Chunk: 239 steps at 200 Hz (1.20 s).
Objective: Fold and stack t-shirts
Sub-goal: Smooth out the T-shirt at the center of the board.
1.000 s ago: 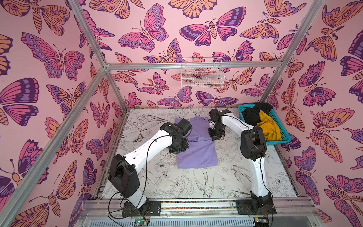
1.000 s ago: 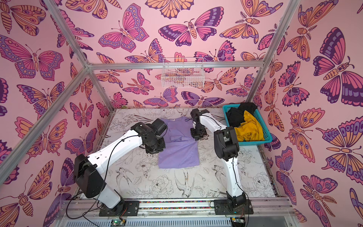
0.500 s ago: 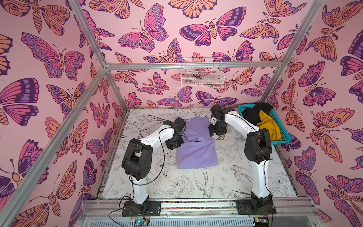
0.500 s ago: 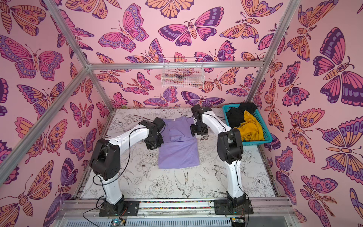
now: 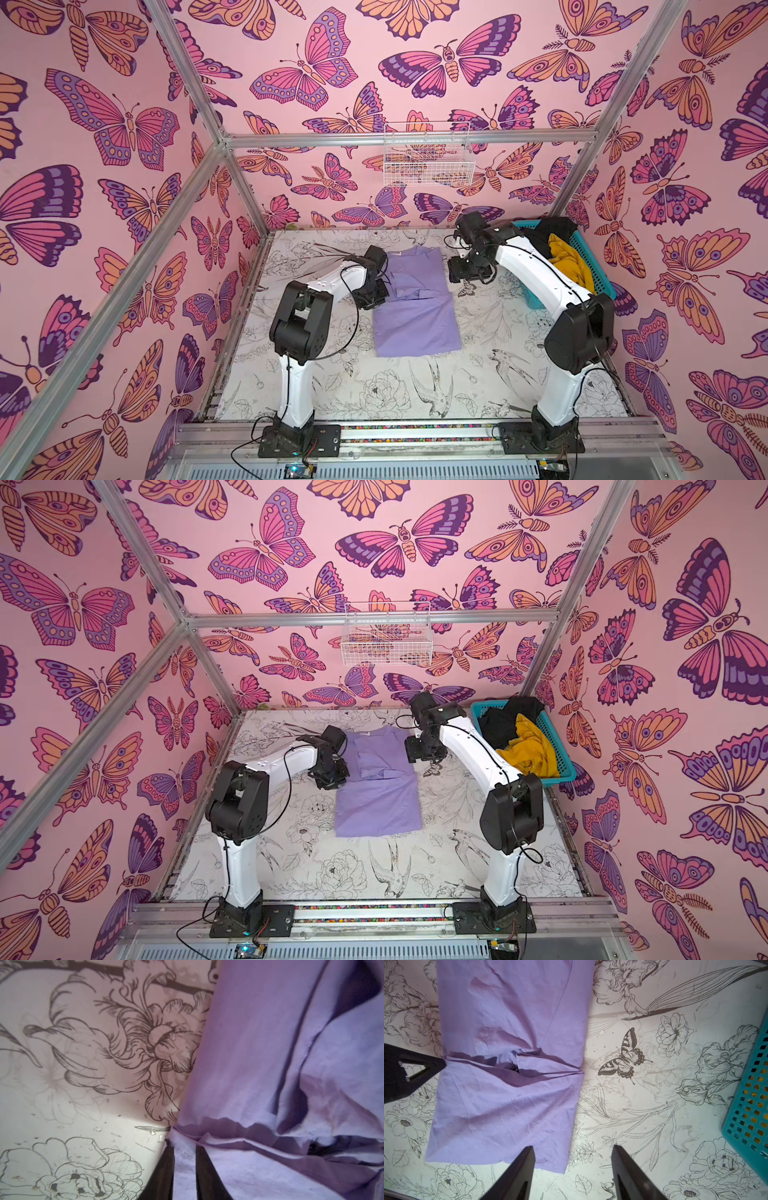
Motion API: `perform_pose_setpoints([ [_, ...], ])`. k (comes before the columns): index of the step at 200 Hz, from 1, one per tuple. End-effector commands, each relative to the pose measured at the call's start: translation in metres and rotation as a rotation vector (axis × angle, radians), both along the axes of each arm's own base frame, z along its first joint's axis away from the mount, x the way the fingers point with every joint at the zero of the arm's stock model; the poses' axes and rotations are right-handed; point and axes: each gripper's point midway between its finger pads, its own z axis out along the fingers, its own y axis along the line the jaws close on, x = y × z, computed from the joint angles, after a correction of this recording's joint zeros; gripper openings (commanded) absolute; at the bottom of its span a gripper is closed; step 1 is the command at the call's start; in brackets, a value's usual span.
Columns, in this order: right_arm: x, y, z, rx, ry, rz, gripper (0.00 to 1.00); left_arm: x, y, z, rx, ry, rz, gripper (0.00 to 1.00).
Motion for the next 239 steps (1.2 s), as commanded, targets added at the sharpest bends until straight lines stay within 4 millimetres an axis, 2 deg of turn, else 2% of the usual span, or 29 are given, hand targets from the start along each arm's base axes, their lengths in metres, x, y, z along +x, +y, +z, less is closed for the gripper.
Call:
perform_pose_setpoints([
  [1,-0.008,-0.008,0.005,-0.034,0.0,-0.012,0.65,0.002,0.001,-0.003,-0.013,0.005,-0.013,0.24],
  [98,-0.009,-0.008,-0.001,-0.041,0.015,-0.015,0.64,-0.006,0.023,-0.012,0.115,0.055,-0.016,0.24],
  [152,-0.009,-0.009,0.0,-0.045,0.015,-0.014,0.64,-0.008,0.016,-0.03,0.091,0.106,-0.037,0.23],
  [202,-0.008,-0.008,-0.002,-0.046,0.02,-0.011,0.64,-0.002,0.014,-0.021,0.087,0.077,-0.051,0.13],
  [228,-0.007,-0.005,-0.002,-0.041,0.019,-0.009,0.63,-0.001,0.015,-0.019,0.095,0.077,-0.055,0.0],
  [239,-0.007,-0.005,-0.002,-0.041,0.019,-0.008,0.63,-0.001,0.015,-0.017,0.102,0.075,-0.053,0.0],
])
